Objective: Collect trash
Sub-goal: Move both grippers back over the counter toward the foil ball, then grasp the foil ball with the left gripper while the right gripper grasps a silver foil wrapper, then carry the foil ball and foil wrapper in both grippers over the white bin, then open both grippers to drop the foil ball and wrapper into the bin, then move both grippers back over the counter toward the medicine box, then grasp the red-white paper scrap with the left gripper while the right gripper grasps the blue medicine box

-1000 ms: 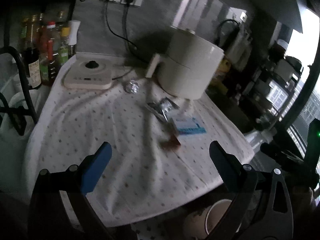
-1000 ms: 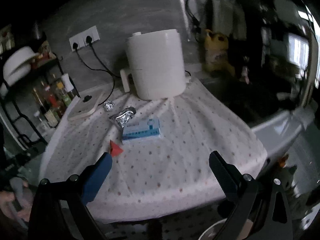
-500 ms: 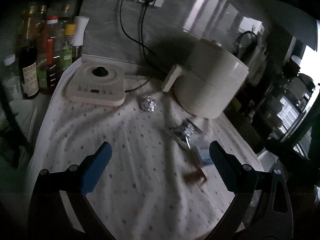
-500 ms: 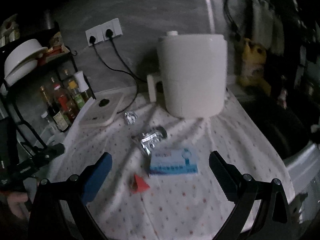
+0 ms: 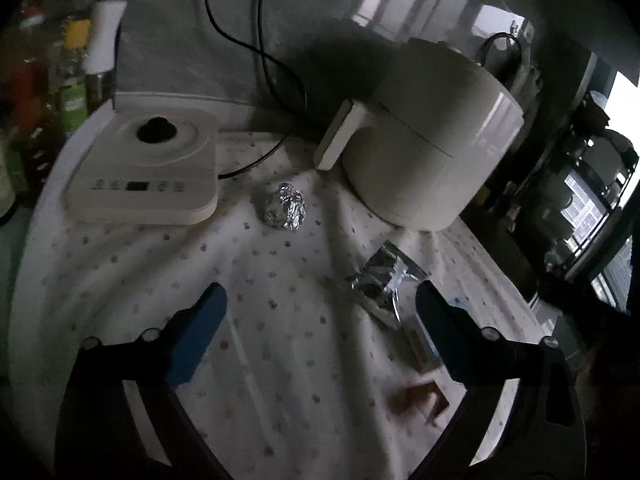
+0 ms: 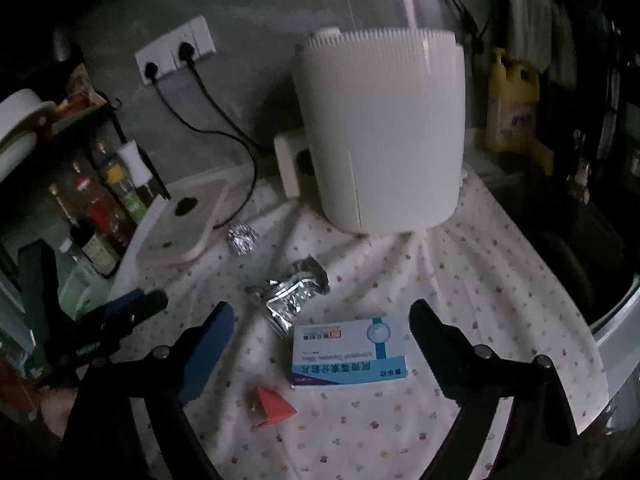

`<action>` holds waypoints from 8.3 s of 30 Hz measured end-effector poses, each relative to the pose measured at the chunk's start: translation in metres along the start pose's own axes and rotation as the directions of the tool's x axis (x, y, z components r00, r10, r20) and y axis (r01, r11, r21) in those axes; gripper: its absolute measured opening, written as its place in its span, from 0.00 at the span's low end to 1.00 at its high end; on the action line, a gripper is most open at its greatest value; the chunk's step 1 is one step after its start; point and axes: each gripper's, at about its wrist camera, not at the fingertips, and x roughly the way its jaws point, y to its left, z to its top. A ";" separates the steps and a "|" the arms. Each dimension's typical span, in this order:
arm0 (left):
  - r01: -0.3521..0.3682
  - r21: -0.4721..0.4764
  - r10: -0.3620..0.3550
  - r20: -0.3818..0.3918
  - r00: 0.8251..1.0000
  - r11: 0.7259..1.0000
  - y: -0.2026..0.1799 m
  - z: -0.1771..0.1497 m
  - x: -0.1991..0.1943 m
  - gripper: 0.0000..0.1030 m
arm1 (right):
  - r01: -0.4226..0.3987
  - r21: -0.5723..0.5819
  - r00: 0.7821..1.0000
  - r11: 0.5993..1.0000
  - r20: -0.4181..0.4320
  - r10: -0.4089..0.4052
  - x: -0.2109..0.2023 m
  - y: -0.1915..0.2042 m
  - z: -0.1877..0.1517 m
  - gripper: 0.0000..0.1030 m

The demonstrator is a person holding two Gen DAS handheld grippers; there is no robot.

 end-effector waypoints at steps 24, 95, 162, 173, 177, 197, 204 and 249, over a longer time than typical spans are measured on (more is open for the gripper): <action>-0.009 0.037 0.014 -0.148 0.989 0.999 0.022 0.066 0.131 0.56 | 0.102 0.039 0.989 0.994 -0.109 -0.097 0.091 0.004 0.056 0.79; 0.063 0.156 -0.054 -0.061 0.997 0.986 -0.186 -0.121 -0.087 0.37 | 0.032 0.075 0.999 0.997 -0.040 -0.029 -0.138 -0.100 -0.122 0.23; 0.475 0.365 -0.160 -0.634 0.757 0.801 -0.366 -0.329 0.043 0.87 | 0.465 0.613 0.879 0.639 -0.233 -0.417 -0.283 -0.312 -0.395 0.80; 0.391 0.351 -0.198 -0.476 0.857 0.851 -0.345 -0.241 0.001 0.94 | 0.424 0.570 0.890 0.704 -0.119 -0.440 -0.290 -0.285 -0.336 0.92; 0.363 0.346 -0.206 -0.414 0.886 0.865 -0.331 -0.209 -0.010 0.94 | 0.398 0.559 0.899 0.728 -0.079 -0.431 -0.283 -0.273 -0.306 0.92; 0.113 0.196 -0.084 -0.152 0.985 0.974 -0.176 -0.105 -0.026 0.93 | 0.278 0.358 0.956 0.891 -0.012 -0.293 -0.186 -0.190 -0.175 0.92; 0.070 0.154 -0.043 -0.172 0.984 0.986 -0.129 -0.093 -0.008 0.72 | 0.238 0.278 0.971 0.931 -0.031 -0.239 -0.146 -0.156 -0.145 0.92; -0.037 0.022 0.040 -0.156 0.987 0.999 0.055 0.002 0.024 0.25 | 0.078 0.181 0.948 0.980 -0.316 -0.017 0.140 -0.002 -0.013 0.92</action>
